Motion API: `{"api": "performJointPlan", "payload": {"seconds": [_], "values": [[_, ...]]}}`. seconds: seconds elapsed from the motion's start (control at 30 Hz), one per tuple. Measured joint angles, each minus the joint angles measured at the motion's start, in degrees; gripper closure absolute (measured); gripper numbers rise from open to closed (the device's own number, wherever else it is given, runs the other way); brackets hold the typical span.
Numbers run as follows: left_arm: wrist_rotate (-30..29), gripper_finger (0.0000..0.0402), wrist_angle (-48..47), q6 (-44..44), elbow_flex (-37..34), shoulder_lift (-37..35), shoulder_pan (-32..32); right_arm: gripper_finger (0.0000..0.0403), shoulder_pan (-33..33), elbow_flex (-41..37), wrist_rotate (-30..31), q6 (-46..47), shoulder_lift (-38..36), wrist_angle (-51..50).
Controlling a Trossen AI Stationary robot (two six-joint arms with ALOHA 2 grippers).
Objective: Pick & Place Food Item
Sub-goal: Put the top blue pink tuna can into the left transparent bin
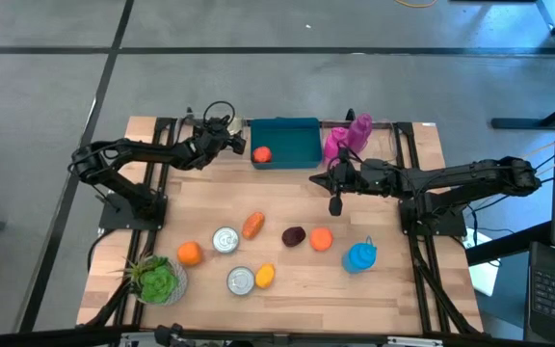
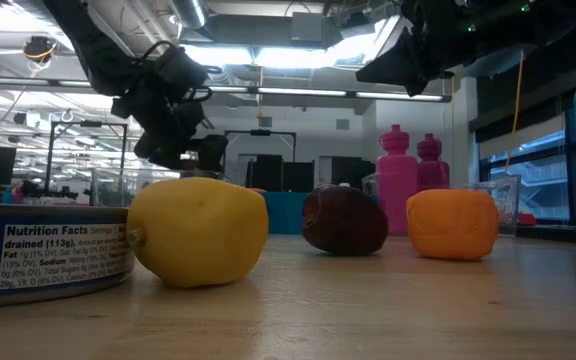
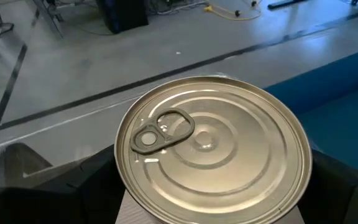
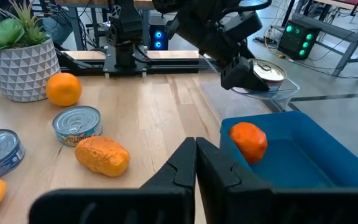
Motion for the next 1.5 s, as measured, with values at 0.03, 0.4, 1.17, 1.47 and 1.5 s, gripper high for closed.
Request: {"api": "performJointPlan", "payload": {"seconds": [0.03,0.4,1.17,1.47,1.5], "values": [[0.54,0.0055,-0.33,-0.6,0.0,0.02,0.31,0.0392,0.0,0.0,0.0,0.0,0.0,0.0],[5.86,0.0055,-2.02,-7.47,0.0,0.0,4.45,0.0392,0.0,0.02,0.0,0.04,0.0,0.07],[11.56,0.0055,-18.73,-8.98,8.31,0.0,8.18,0.0392,0.0,0.02,0.0,0.22,0.01,0.15],[13.83,0.0055,-17.55,-9.56,8.29,4.08,8.43,0.0392,0.0,0.02,0.0,0.22,0.0,0.15],[14.2,0.0055,-16.75,-9.92,8.26,5.01,8.44,0.0392,0.0,0.02,0.0,0.22,0.02,0.15]]}}
